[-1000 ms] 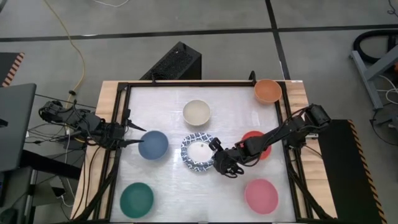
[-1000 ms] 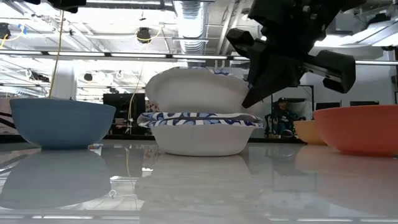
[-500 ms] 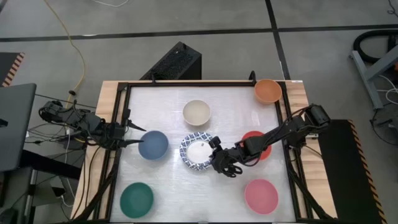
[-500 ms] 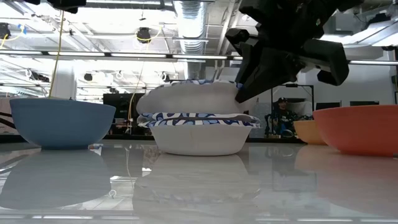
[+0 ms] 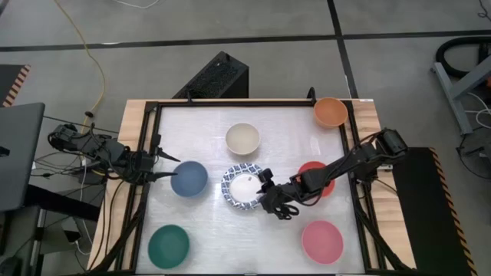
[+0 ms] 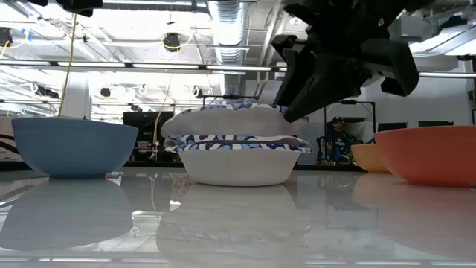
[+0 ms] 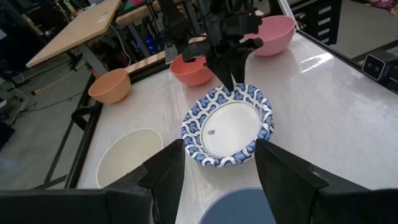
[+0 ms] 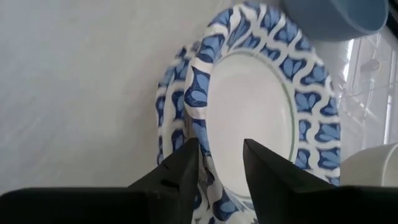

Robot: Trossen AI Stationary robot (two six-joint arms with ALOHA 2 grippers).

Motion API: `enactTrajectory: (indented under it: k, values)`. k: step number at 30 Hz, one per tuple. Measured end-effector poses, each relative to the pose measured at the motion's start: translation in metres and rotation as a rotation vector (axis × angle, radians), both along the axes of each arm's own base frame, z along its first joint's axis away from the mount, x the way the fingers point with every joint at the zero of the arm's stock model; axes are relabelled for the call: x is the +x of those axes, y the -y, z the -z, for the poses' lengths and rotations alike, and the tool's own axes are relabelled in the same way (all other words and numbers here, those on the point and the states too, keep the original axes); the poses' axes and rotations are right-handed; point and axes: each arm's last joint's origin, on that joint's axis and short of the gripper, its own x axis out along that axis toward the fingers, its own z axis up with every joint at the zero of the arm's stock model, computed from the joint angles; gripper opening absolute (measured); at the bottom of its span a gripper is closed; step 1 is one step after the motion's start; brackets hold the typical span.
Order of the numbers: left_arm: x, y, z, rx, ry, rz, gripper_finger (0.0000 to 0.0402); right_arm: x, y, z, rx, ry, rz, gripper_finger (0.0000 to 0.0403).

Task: Nest bowls inside each other by size order
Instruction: Stack the top white blue bowl into the center white blue bowls, then stack the orange bowl into the white blue bowls

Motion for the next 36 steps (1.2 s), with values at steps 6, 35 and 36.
enactTrajectory:
  k: [6, 35, 36]
  values:
    - [0.000, 0.000, 0.000, -0.001, 0.000, 0.000, 0.0185, 0.004, -0.005, -0.011, 0.045, 0.032, 0.022, 0.0170]
    - [-0.001, 0.000, 0.004, -0.038, -0.038, -0.014, 0.0185, -0.002, -0.005, -0.002, 0.152, -0.035, 0.116, 0.0146]
    - [-0.001, 0.000, 0.004, -0.041, -0.040, -0.015, 0.0185, -0.001, -0.004, -0.001, 0.153, -0.037, 0.122, 0.0144]
